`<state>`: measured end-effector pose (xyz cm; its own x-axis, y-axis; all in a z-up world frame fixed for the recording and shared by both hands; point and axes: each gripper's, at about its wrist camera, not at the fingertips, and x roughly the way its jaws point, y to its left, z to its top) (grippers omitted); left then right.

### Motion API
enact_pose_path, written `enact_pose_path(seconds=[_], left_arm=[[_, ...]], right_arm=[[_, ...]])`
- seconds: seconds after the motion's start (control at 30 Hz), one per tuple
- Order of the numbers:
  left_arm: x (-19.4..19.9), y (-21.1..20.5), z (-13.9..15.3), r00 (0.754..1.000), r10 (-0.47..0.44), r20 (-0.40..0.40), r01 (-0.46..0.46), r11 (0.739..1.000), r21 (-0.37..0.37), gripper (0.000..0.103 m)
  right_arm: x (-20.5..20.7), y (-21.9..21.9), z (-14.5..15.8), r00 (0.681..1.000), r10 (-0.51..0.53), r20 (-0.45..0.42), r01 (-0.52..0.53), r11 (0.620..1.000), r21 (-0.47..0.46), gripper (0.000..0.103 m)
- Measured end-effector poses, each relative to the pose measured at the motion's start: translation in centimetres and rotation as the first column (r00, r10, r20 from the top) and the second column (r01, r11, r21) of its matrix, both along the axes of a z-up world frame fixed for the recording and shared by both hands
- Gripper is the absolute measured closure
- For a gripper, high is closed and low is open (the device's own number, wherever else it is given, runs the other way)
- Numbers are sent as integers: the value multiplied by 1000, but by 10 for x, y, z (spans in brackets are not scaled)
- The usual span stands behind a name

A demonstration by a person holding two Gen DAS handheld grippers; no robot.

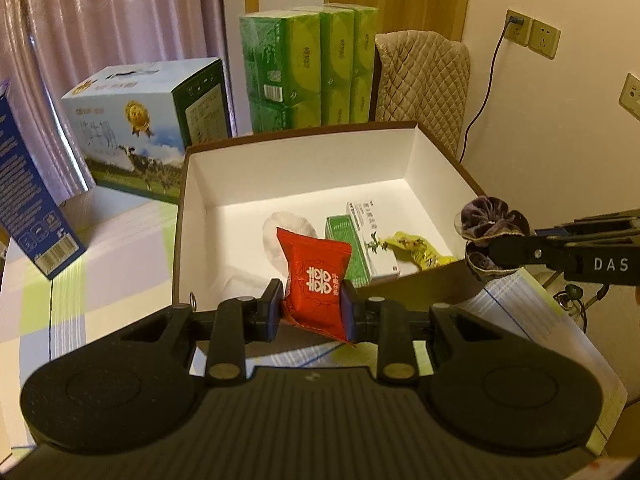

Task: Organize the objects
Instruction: 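Lower the red packet and the scrunchie into the brown box with both tools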

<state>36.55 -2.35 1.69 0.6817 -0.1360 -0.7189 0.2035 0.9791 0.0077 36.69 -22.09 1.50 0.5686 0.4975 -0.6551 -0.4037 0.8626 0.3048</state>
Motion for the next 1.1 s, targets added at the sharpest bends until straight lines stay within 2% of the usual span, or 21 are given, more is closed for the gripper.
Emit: enact_pose_path(seconds=[0.53,1.1], left_arm=[[44,-5,-11,1000,12,-13,-12,1000,6,78],[107,9,-35,997,58,-46,-55,996,70,77]], right_arm=[[42,14,-5,999,-14,30,15,999,-35,91],[102,18,-30,997,-82,16,83,991,-108,91]])
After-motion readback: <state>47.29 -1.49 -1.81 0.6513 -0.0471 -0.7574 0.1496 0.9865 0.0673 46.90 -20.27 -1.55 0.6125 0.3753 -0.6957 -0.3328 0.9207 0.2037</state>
